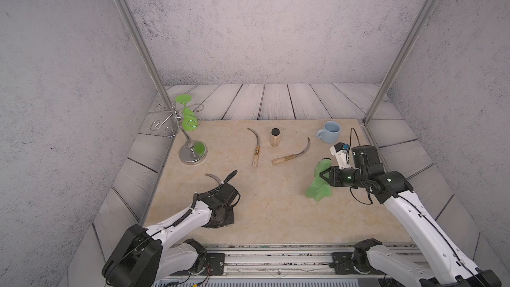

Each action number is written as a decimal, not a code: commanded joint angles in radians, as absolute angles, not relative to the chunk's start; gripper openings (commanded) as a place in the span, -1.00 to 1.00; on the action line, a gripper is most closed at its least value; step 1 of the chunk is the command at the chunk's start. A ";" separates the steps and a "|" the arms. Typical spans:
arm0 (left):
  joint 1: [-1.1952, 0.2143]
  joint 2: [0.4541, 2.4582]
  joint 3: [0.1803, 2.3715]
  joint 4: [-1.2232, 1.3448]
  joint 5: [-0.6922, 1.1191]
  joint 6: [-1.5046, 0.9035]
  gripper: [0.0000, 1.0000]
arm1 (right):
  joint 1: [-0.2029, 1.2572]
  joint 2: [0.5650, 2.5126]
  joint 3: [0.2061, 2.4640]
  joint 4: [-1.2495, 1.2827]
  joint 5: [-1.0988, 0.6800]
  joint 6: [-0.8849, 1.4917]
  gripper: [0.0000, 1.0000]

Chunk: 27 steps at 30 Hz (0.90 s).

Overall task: Wipe small sickles with rags
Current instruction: Pick up the small sickle from the center of the board.

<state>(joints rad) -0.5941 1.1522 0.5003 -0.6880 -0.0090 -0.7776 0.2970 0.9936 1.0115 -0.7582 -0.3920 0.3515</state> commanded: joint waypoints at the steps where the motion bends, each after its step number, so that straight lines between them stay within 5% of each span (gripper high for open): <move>1: -0.577 1.166 0.478 -0.676 -0.010 -0.766 -0.76 | 0.293 1.002 1.048 -0.754 -0.408 0.356 -0.66; 4: -0.574 1.166 0.489 -0.671 -0.003 -0.753 -1.00 | 0.294 1.002 1.046 -0.752 -0.410 0.356 -0.66; 15: -0.611 1.144 0.607 -0.700 0.049 -0.627 -1.00 | 0.293 1.000 1.052 -0.755 -0.384 0.367 -0.66; 27: -0.981 1.228 0.789 -0.714 -0.024 -0.622 -1.00 | 0.286 0.987 1.088 -0.828 -0.301 0.367 -0.66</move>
<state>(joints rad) -0.9176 1.2034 0.7441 -0.7074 0.0143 -0.6487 0.2932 0.9958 1.0512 -0.7879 -0.3500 0.3664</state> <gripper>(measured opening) 0.271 0.172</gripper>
